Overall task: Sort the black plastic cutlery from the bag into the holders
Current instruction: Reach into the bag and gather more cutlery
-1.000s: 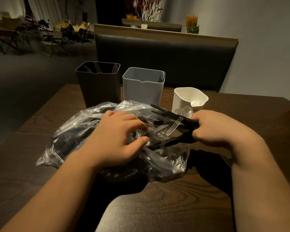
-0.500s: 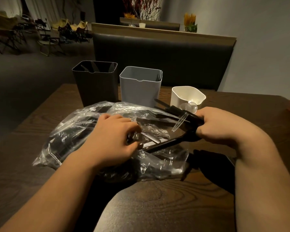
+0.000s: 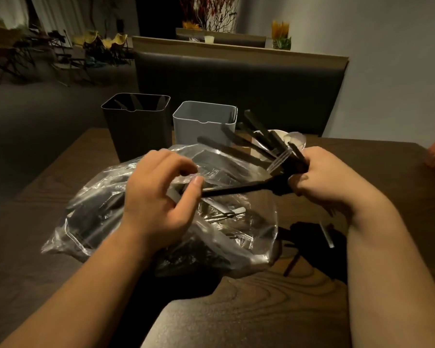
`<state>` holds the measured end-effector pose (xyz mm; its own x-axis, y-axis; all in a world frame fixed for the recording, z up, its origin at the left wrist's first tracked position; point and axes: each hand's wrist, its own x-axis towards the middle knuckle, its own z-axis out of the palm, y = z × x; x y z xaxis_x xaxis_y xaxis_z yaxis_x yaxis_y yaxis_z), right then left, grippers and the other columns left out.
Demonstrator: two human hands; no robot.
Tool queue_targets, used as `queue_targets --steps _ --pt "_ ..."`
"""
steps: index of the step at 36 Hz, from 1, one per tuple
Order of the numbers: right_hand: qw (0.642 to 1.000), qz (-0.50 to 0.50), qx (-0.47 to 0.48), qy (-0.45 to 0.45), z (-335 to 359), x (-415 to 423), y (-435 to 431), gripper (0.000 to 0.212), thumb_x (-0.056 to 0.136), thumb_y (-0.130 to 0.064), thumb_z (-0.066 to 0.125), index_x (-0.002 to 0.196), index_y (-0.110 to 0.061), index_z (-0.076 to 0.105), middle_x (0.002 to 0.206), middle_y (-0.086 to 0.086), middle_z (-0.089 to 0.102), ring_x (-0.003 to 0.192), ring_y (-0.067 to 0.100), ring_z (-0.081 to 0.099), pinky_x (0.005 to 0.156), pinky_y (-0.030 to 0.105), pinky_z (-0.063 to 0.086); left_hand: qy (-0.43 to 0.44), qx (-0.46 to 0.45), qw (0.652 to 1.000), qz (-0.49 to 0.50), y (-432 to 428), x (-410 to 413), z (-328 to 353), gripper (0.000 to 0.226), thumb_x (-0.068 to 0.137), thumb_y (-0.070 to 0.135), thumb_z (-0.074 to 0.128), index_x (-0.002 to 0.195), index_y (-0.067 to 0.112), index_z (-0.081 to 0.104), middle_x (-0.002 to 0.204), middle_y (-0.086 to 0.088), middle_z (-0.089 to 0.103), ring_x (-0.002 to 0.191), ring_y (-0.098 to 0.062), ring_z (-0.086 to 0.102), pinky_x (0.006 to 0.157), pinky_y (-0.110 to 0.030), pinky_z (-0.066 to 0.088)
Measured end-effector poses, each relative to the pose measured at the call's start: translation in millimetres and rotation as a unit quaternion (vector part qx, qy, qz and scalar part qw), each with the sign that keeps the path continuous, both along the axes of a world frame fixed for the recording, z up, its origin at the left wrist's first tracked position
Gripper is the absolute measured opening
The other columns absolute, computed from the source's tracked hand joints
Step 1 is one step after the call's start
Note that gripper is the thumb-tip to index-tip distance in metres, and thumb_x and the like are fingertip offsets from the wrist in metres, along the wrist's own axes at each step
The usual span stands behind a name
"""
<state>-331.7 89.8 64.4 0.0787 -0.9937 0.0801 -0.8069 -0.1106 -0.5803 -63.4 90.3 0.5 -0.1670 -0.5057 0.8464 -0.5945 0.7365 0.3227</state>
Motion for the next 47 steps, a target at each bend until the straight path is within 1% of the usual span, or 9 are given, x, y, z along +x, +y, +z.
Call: queue_targets --steps 6,11,15,18,21,27,31,36,47 --pt "0.984 -0.002 0.034 -0.176 -4.4 3.2 -5.8 0.014 0.085 0.009 0.058 0.091 -0.003 0.062 0.075 0.012 0.063 0.057 0.012 0.064 0.052 0.023 0.049 0.013 -0.056 0.998 -0.037 5.2 -2.9 -1.1 0.027 0.090 0.020 0.061 0.069 0.003 0.062 0.066 -0.007 0.056 0.061 -0.023 0.051 0.058 -0.040 0.042" --pt "0.957 -0.005 0.072 -0.282 -10.9 20.2 -7.8 0.017 0.080 0.010 0.055 0.095 0.002 0.057 0.075 0.026 0.055 0.060 0.031 0.053 0.052 0.033 0.043 -0.076 0.197 0.974 -0.078 9.9 -14.3 -1.5 0.042 0.090 0.063 0.055 0.102 0.026 0.071 0.087 0.016 0.068 0.076 -0.002 0.065 0.064 -0.019 0.053" --pt "0.928 0.027 0.138 -0.345 -17.7 40.2 -6.1 0.018 0.076 0.007 0.055 0.092 0.001 0.057 0.062 0.016 0.055 0.050 0.022 0.055 0.048 0.027 0.045 0.204 0.454 0.840 -0.216 12.2 -25.9 4.8 0.049 0.078 0.056 0.074 0.120 0.034 0.059 0.111 0.006 0.073 0.104 -0.006 0.069 0.080 -0.021 0.057" --pt "0.913 0.068 0.198 -0.351 -23.8 52.5 -6.9 0.008 0.070 0.000 0.058 0.076 -0.002 0.063 0.055 0.009 0.058 0.046 0.017 0.057 0.046 0.025 0.046 0.321 0.474 0.761 -0.304 5.7 -29.5 10.6 0.050 0.075 0.042 0.073 0.120 0.024 0.060 0.117 0.000 0.073 0.114 -0.017 0.067 0.094 -0.034 0.053" --pt "0.920 0.096 0.218 -0.310 -29.5 61.6 -13.3 0.021 0.081 -0.001 0.061 0.063 -0.009 0.068 0.056 0.001 0.065 0.054 0.011 0.064 0.061 0.026 0.053 0.353 0.491 0.718 -0.344 5.9 -32.4 16.3 0.038 0.088 0.031 0.060 0.121 0.011 0.064 0.122 -0.011 0.071 0.117 -0.023 0.067 0.092 -0.033 0.057" --pt "0.884 0.092 0.303 -0.345 -36.5 73.6 -11.0 0.014 0.087 0.003 0.047 0.087 0.005 0.061 0.062 0.007 0.062 0.051 0.012 0.061 0.044 0.019 0.044 0.439 0.536 0.662 -0.285 -0.4 -36.0 11.9 0.050 0.088 0.031 0.059 0.126 -0.001 0.062 0.122 -0.018 0.070 0.123 -0.032 0.062 0.112 -0.049 0.042" --pt "0.877 0.100 0.319 -0.346 -36.9 77.5 -11.2 0.018 0.088 0.004 0.046 0.098 0.004 0.060 0.069 0.010 0.062 0.057 0.013 0.063 0.046 0.020 0.046 0.463 0.539 0.648 -0.274 -1.3 -38.4 7.5 0.023 0.096 0.023 0.055 0.106 0.009 0.070 0.107 -0.011 0.075 0.111 -0.026 0.069 0.097 -0.045 0.052" --pt "0.866 0.122 0.335 -0.351 -39.2 81.8 -9.9 0.019 0.086 0.005 0.045 0.097 0.003 0.061 0.068 0.008 0.061 0.058 0.013 0.061 0.047 0.020 0.044 0.427 0.572 0.638 -0.290 1.9 -32.9 3.3 0.036 0.095 0.022 0.054 0.126 0.004 0.063 0.122 -0.018 0.070 0.104 -0.033 0.067 0.071 -0.042 0.052" --pt "0.912 0.100 0.306 -0.254 -43.4 99.3 -19.7 0.015 0.086 0.001 0.051 0.078 -0.006 0.062 0.070 0.008 0.060 0.065 0.018 0.061 0.064 0.029 0.051 0.529 0.535 0.636 -0.171 0.4 -53.9 11.6 0.057 0.065 0.023 0.086 0.112 -0.004 0.069 0.096 -0.021 0.075 0.085 -0.032 0.075 0.068 -0.040 0.060"
